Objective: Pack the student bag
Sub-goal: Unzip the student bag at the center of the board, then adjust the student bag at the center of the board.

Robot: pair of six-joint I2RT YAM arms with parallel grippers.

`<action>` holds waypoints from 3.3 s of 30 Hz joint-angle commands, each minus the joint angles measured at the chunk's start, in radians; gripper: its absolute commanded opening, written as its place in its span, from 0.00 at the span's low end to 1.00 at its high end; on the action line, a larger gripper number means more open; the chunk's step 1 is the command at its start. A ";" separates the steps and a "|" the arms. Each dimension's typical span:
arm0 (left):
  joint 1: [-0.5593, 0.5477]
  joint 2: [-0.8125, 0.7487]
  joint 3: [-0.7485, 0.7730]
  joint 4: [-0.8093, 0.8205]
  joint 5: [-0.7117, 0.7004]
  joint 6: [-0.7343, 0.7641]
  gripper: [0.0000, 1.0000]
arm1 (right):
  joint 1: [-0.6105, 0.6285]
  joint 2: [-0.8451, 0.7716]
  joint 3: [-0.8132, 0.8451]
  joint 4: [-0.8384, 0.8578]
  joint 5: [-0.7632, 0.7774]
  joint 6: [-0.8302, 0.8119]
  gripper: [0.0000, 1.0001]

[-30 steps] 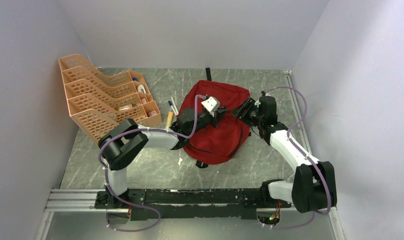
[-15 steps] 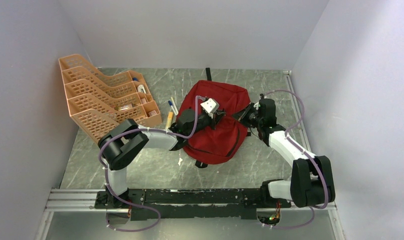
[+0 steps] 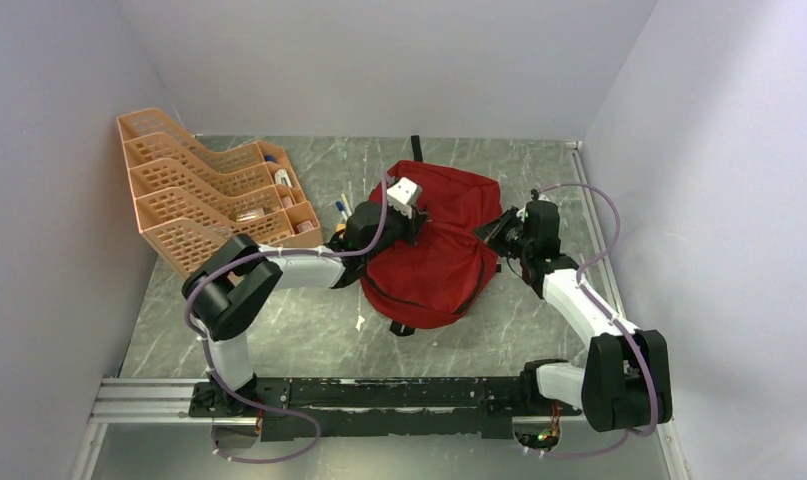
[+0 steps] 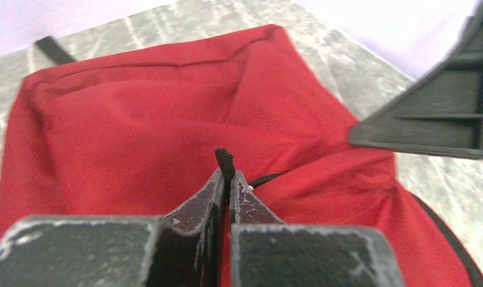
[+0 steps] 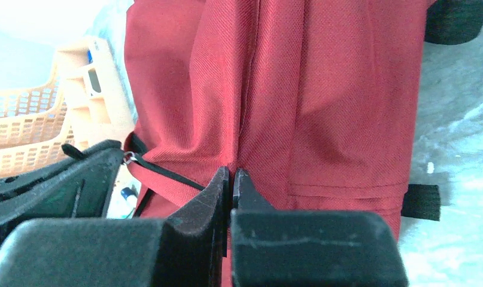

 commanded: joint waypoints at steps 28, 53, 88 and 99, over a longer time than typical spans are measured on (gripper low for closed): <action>0.171 -0.198 -0.036 -0.196 -0.095 -0.156 0.57 | -0.068 -0.203 0.037 -0.228 0.191 -0.230 0.38; 0.119 -0.584 -0.418 -0.470 -0.053 -0.533 0.62 | 0.259 0.205 0.374 -0.268 0.231 -0.328 0.22; 0.013 0.043 -0.030 -0.136 0.007 -0.590 0.52 | 0.350 0.153 0.180 -0.250 0.166 -0.382 0.16; 0.013 0.146 -0.084 -0.108 -0.009 -0.612 0.51 | 0.349 0.067 0.264 -0.217 0.256 -0.457 0.28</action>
